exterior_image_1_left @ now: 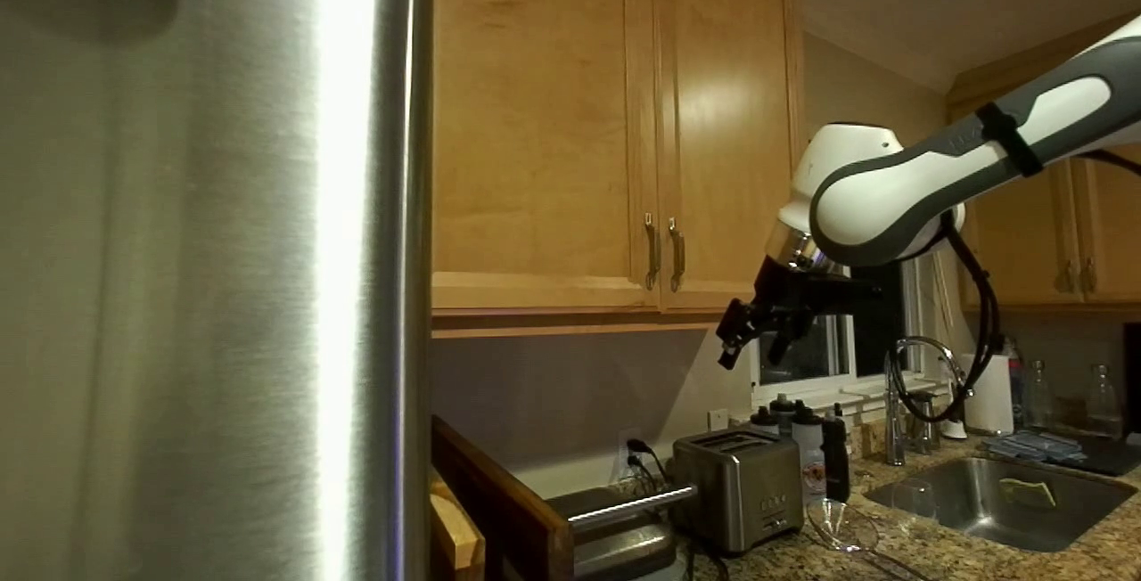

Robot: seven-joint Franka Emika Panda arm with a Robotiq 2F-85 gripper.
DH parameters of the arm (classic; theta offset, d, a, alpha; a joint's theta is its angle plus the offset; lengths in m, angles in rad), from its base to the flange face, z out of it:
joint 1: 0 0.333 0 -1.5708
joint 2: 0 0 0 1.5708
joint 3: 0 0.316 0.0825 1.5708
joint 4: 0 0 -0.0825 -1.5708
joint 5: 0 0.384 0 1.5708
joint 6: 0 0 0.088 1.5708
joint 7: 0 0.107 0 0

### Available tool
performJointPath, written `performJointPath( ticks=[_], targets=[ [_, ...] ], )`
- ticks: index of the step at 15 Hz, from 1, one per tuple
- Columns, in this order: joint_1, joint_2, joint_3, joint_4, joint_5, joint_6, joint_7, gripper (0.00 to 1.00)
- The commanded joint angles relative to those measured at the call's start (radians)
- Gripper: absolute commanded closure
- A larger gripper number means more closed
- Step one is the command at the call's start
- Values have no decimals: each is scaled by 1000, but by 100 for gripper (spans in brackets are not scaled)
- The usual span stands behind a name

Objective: Remove the wooden tongs from the cabinet on top of the toaster, put them on the fridge and close the cabinet

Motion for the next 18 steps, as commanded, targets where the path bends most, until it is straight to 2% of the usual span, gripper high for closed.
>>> performJointPath(
  ticks=[1,10,18],
  targets=[
    [-3,2,2,2,3,-2,-3,0],
    [-2,5,2,14,8,3,2,0],
    [22,16,-17,143,87,73,-3,0]
  ],
)
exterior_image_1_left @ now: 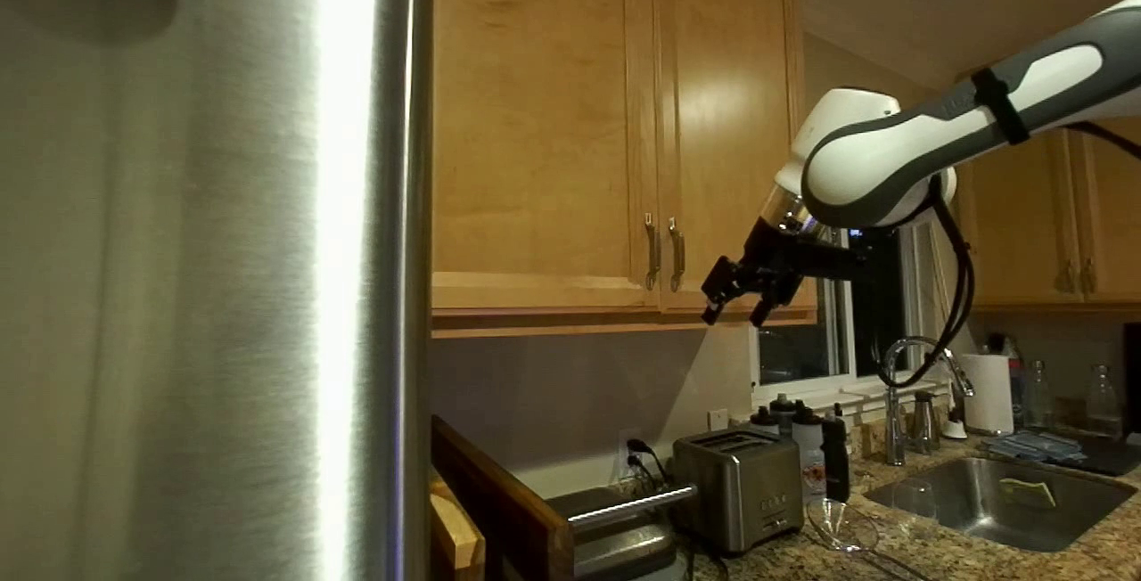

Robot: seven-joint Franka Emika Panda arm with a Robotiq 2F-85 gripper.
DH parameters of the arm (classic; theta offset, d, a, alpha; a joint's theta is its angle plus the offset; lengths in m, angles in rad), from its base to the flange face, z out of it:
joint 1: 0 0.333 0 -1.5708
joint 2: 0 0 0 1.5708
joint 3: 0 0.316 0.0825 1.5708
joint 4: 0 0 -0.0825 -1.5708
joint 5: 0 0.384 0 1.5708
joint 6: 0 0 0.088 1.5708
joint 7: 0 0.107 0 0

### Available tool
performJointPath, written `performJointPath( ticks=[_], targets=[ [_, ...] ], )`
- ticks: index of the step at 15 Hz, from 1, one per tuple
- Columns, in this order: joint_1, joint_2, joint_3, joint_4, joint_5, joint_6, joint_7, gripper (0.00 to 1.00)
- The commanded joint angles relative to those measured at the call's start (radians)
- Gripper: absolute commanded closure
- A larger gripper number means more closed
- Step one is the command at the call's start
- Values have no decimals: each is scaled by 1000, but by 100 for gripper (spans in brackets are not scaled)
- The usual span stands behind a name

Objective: Remove the wooden tongs from the cabinet on top of the toaster, put them on the fridge and close the cabinet

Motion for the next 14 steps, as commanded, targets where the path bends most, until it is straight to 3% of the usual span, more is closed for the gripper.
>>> performJointPath(
  ticks=[1,4,6,10,11,12,14],
  targets=[
    [18,21,-15,69,48,67,-2,0],
    [8,51,-9,122,48,111,-2,13],
    [9,83,-11,163,50,125,-6,17],
    [26,152,-28,237,81,130,-23,14],
    [31,167,-33,252,91,129,-30,23],
    [33,180,-35,267,100,127,-35,40],
    [32,188,-33,283,104,120,-38,47]
  ],
)
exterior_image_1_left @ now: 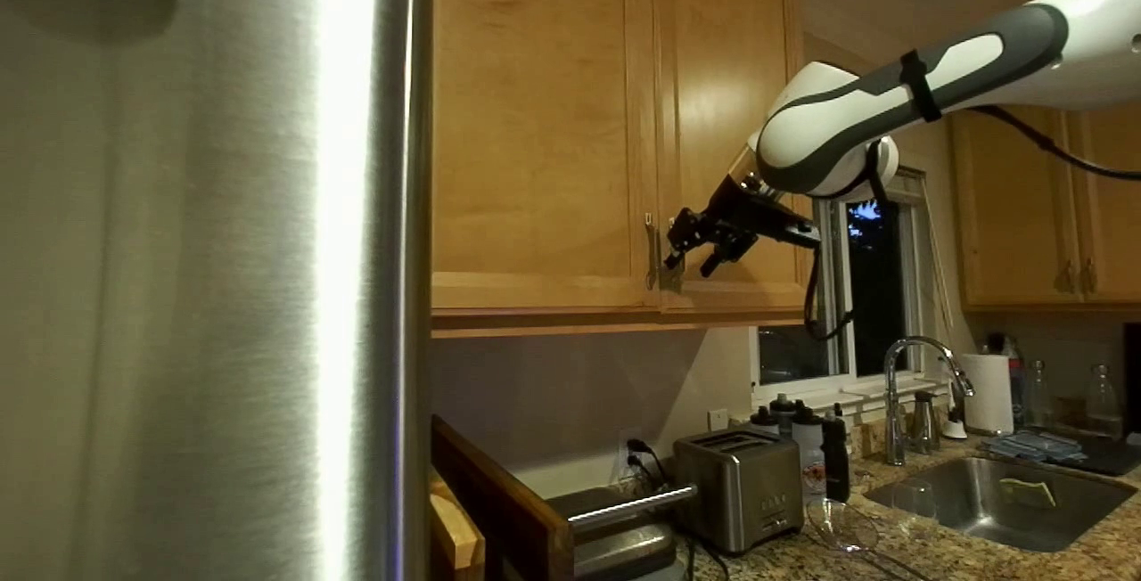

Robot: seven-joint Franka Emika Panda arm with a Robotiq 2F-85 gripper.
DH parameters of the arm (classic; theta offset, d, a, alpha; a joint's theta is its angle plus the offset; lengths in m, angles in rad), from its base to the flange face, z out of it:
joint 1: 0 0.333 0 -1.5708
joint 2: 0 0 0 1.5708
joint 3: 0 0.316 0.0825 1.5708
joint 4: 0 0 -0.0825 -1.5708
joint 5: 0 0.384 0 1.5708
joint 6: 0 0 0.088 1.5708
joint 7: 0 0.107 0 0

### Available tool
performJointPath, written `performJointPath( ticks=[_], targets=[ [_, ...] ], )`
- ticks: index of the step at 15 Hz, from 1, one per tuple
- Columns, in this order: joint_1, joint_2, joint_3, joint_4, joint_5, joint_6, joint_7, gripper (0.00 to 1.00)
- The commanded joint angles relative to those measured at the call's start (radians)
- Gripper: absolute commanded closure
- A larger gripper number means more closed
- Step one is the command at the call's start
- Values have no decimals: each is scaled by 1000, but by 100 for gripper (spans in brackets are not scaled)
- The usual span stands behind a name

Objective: Remove the wooden tongs from the cabinet on top of the toaster, put them on the fridge and close the cabinet

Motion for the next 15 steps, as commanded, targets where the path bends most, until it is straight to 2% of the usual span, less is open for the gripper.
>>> performJointPath(
  ticks=[1,5,7,9,10,12,15],
  targets=[
    [24,-11,-12,17,20,1,-15,56],
    [29,-36,-5,15,14,-10,-9,83],
    [40,4,-22,43,27,-3,-40,96],
    [44,6,-29,39,29,-9,-64,98],
    [42,5,-29,37,24,-10,-73,95],
    [40,-3,-30,24,19,-24,-86,95],
    [67,-60,-60,-26,72,-110,-144,95]
  ],
)
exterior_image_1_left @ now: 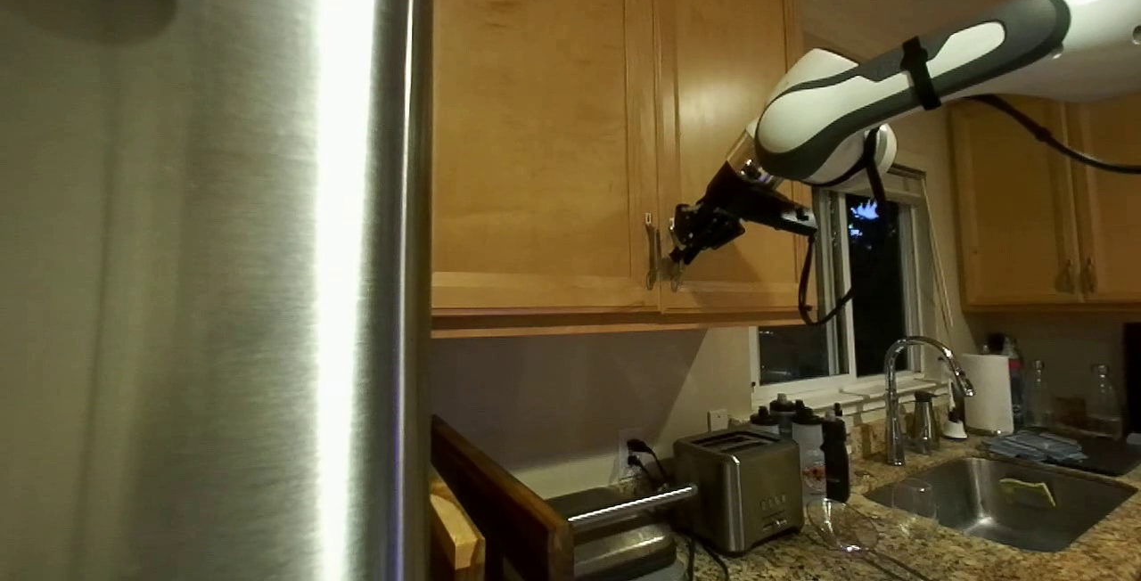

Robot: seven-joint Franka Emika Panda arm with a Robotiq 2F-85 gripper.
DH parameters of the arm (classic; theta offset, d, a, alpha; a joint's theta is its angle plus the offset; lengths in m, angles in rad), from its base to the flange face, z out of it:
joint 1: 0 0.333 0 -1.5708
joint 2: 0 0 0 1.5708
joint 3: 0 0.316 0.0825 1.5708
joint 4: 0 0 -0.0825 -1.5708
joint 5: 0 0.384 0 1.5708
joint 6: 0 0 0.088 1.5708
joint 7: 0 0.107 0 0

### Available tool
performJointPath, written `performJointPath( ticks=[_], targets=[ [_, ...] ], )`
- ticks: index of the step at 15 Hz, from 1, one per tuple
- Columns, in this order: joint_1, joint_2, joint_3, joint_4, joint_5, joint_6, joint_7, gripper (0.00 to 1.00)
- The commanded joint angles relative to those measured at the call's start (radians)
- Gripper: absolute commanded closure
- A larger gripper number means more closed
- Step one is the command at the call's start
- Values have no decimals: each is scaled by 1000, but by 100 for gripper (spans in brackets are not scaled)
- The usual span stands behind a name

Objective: Remove the wooden tongs from the cabinet on top of the toaster, put them on the fridge and close the cabinet

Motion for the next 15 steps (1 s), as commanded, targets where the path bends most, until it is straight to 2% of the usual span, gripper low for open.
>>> performJointPath(
  ticks=[1,4,11,12,13,15],
  targets=[
    [51,-77,-58,-72,81,-115,-80,95],
    [40,-176,-81,-142,98,-183,-103,95],
    [-35,-410,-106,-293,75,-323,-9,95],
    [-37,-441,-110,-309,75,-356,-6,56],
    [-39,-475,-115,-324,69,-403,-13,55],
    [-66,-498,-130,-346,52,-525,-13,44]
  ],
)
